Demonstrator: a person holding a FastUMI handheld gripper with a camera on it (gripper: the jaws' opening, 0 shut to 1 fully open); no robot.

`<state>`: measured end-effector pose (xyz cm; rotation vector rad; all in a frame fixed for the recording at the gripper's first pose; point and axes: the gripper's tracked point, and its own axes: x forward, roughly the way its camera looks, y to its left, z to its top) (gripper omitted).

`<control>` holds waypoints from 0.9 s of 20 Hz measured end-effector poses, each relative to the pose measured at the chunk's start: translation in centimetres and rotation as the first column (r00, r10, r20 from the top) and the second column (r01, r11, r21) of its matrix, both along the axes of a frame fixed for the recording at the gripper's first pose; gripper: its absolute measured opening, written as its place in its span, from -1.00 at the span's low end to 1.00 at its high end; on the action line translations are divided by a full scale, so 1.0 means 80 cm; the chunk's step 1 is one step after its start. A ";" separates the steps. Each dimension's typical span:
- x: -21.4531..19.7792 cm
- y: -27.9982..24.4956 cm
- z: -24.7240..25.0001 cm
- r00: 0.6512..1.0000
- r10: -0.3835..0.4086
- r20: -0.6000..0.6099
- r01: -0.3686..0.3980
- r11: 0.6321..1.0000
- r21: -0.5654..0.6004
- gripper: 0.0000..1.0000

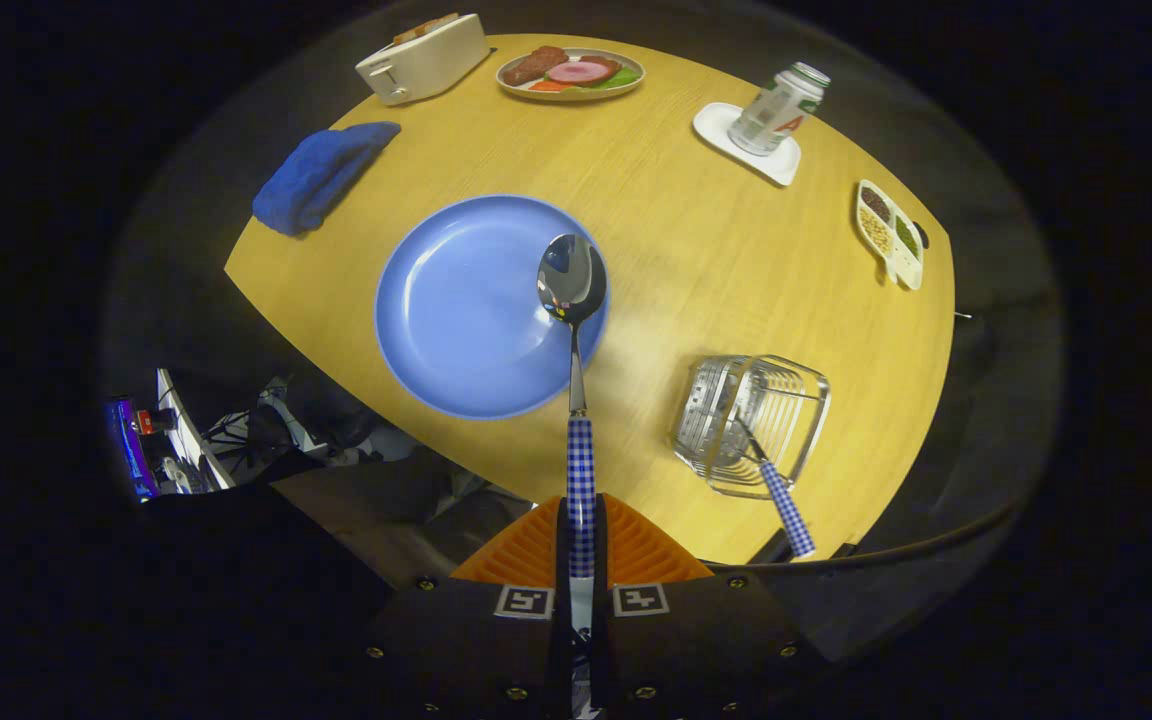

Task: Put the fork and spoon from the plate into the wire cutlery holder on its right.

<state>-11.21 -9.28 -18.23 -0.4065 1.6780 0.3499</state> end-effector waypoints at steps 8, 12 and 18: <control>-0.018 -0.088 0.059 0.989 -0.054 -0.136 0.048 0.998 -0.050 -0.85; -0.008 -0.138 0.062 0.981 -0.036 -0.192 0.011 0.992 -0.129 -0.85; -0.005 -0.160 0.046 0.939 -0.020 -0.342 -0.039 0.986 -0.164 -0.85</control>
